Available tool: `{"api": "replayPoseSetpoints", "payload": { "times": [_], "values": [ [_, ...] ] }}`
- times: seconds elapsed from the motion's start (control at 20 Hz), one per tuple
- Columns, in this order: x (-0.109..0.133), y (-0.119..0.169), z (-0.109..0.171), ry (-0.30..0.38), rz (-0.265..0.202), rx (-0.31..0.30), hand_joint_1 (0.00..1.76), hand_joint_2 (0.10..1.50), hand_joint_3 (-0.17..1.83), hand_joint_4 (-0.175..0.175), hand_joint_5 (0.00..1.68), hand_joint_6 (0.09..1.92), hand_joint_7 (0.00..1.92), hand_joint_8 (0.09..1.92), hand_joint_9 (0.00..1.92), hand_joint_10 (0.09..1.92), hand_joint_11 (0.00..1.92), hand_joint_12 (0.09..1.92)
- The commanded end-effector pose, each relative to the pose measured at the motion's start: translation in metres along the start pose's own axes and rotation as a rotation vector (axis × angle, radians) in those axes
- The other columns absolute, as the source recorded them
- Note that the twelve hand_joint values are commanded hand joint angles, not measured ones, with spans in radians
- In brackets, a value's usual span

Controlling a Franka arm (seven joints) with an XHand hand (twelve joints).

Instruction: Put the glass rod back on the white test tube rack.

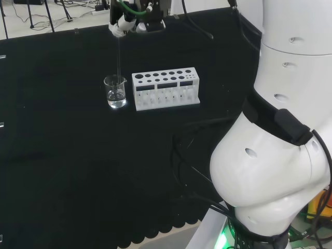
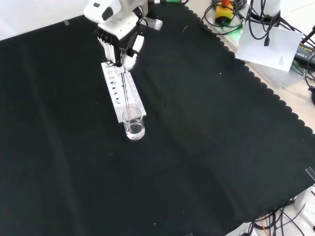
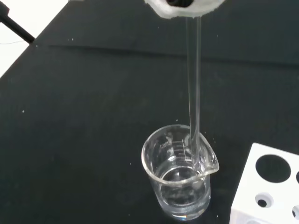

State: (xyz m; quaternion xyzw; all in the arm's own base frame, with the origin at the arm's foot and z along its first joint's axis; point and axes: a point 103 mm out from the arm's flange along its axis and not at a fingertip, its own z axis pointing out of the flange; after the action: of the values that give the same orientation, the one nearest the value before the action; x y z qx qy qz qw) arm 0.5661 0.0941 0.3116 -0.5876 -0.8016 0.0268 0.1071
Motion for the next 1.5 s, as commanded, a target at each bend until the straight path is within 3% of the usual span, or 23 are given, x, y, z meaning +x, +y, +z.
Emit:
{"api": "replayPoseSetpoints", "payload": {
  "times": [0.05,0.45,1.05,1.5],
  "values": [
    [0.005,-0.018,-0.031,0.016,0.037,-0.034,1.33,1.05,-0.17,-0.175,1.42,0.09,1.33,0.72,1.60,0.78,1.67,0.42],
    [-0.010,-0.038,-0.054,0.006,0.101,-0.048,1.33,1.06,-0.17,-0.175,1.42,0.09,1.33,0.72,1.60,0.78,1.67,0.42],
    [-0.084,-0.059,-0.050,0.020,0.219,-0.052,1.33,1.06,-0.17,-0.175,1.42,0.09,1.33,0.73,1.60,0.78,1.67,0.42],
    [-0.102,-0.071,-0.046,0.002,0.243,-0.055,1.33,1.06,-0.17,-0.175,1.42,0.09,1.33,0.73,1.60,0.78,1.67,0.42]
  ]
}}
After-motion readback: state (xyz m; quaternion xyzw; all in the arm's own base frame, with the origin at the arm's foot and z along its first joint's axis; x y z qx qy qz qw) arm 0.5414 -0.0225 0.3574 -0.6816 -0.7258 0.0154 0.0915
